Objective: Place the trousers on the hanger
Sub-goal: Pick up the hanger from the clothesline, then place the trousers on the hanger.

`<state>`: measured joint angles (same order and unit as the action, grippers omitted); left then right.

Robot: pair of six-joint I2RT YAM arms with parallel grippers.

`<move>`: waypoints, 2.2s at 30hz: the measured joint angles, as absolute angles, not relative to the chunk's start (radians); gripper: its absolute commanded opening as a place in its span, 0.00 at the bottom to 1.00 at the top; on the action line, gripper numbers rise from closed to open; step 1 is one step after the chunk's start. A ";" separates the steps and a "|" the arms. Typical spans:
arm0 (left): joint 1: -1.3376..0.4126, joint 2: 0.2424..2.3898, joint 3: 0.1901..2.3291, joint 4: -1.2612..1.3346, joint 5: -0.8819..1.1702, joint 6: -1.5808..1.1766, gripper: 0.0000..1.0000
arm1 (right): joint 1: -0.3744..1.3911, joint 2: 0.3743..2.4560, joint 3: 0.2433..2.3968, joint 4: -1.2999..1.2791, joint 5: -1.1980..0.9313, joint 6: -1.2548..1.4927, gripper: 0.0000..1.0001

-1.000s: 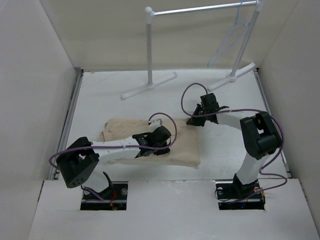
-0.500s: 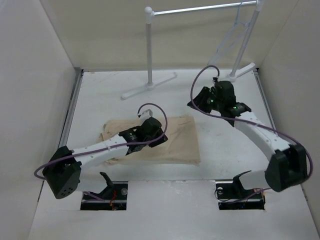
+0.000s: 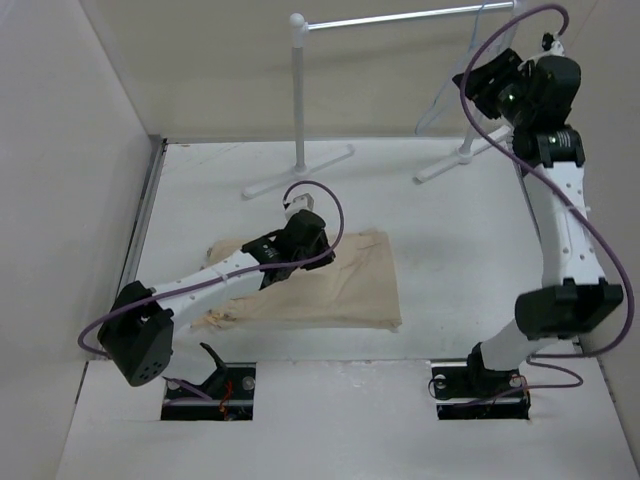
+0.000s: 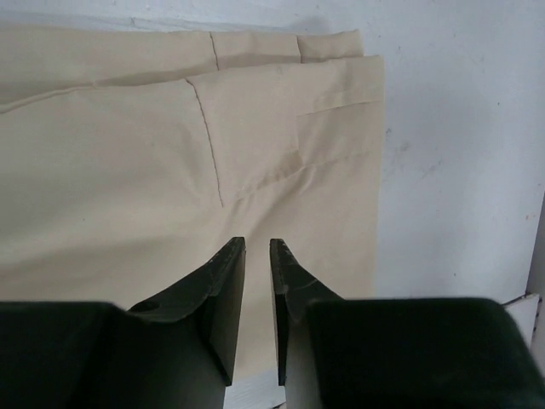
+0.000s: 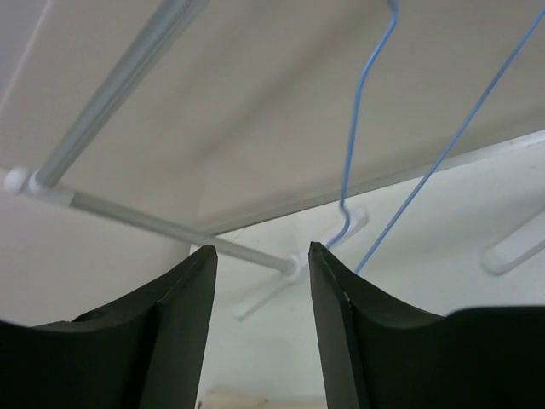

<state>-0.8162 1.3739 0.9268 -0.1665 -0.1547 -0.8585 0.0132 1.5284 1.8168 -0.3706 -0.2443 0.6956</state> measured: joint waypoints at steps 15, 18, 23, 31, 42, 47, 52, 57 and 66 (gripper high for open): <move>-0.704 1.347 0.875 -0.169 -0.102 -0.820 0.22 | -0.011 1.962 2.155 -0.511 -0.339 0.684 0.17; -0.705 1.346 0.875 -0.169 -0.096 -0.820 0.24 | -0.003 1.962 2.155 -0.482 -0.358 0.686 0.09; -0.698 1.345 0.875 -0.171 -0.085 -0.815 0.43 | 0.009 1.951 2.157 -0.463 -0.385 0.680 0.06; -0.635 1.344 1.000 -0.242 -0.068 -0.782 0.57 | 0.019 1.827 2.120 -0.485 -0.398 0.643 0.05; -0.663 1.424 1.504 -0.295 -0.008 -0.707 0.50 | 0.126 1.448 1.538 -0.464 -0.355 0.585 0.06; -0.747 1.559 1.715 -0.313 0.040 -0.664 0.50 | 0.213 1.294 1.257 -0.466 -0.325 0.577 0.06; -0.844 1.713 1.842 -0.350 0.068 -0.631 0.51 | 0.258 1.145 1.062 -0.478 -0.318 0.576 0.06; -0.910 1.850 1.897 -0.396 0.079 -0.618 0.49 | 0.264 1.054 0.965 -0.483 -0.311 0.579 0.07; -0.950 1.972 1.927 -0.420 0.065 -0.612 0.38 | 0.297 0.960 0.859 -0.490 -0.311 0.604 0.07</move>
